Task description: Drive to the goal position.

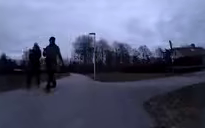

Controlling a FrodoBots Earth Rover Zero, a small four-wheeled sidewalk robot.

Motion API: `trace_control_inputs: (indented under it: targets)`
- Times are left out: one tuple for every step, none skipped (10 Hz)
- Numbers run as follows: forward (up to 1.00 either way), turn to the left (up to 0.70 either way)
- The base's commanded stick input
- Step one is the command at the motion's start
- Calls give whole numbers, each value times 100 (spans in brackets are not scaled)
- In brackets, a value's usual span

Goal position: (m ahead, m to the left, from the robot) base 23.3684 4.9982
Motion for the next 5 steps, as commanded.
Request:
trace_control_inputs:
  targets:
    - [70,0]
    - [70,0]
    - [70,0]
    - [70,0]
    - [70,0]
